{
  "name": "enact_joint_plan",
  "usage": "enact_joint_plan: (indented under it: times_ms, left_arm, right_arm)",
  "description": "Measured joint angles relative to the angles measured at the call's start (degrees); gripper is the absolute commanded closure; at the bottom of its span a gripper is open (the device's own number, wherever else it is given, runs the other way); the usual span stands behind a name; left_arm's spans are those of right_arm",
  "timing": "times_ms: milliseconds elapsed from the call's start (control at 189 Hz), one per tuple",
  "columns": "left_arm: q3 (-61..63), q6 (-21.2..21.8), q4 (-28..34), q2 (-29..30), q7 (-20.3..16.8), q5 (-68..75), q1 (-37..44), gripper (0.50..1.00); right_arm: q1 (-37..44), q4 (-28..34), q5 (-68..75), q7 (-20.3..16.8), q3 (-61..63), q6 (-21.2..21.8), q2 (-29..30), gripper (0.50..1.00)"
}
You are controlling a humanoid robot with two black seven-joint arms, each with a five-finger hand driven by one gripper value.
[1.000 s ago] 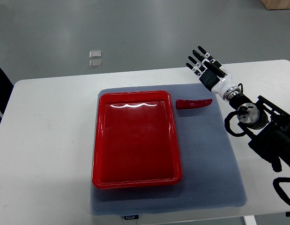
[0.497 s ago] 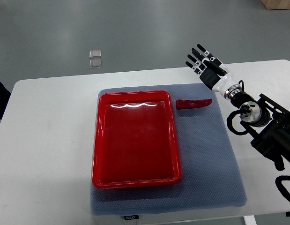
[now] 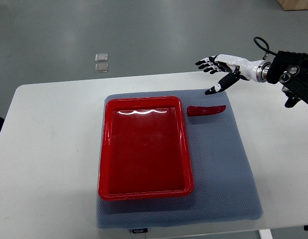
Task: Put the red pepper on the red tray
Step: 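Reach the right hand down over the red pepper and close fingers around it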
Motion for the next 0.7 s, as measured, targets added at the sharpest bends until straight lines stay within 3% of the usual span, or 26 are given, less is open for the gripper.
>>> enact_joint_plan:
  times_ms: [148,455,698]
  left_arm:
    - [0.0,-0.02,0.0,0.0,0.0,0.02,-0.05,0.5]
    - [0.0,-0.02,0.01,0.0,0.0,-0.05,0.02,0.5]
    - [-0.09,0.01,0.1,0.0,0.0,-0.05,0.02,0.5]
  right_arm:
    - [-0.64,2.53,-3.23,-0.48,-2.18,-4.46,0.44,0.591]
    - [-4.75,1.81,-3.76,-0.66,-8.72,-15.59,4.0,0.593]
    - [-6.29,0.93,-3.78,-0.56,-9.38,-18.75,4.1,0.597]
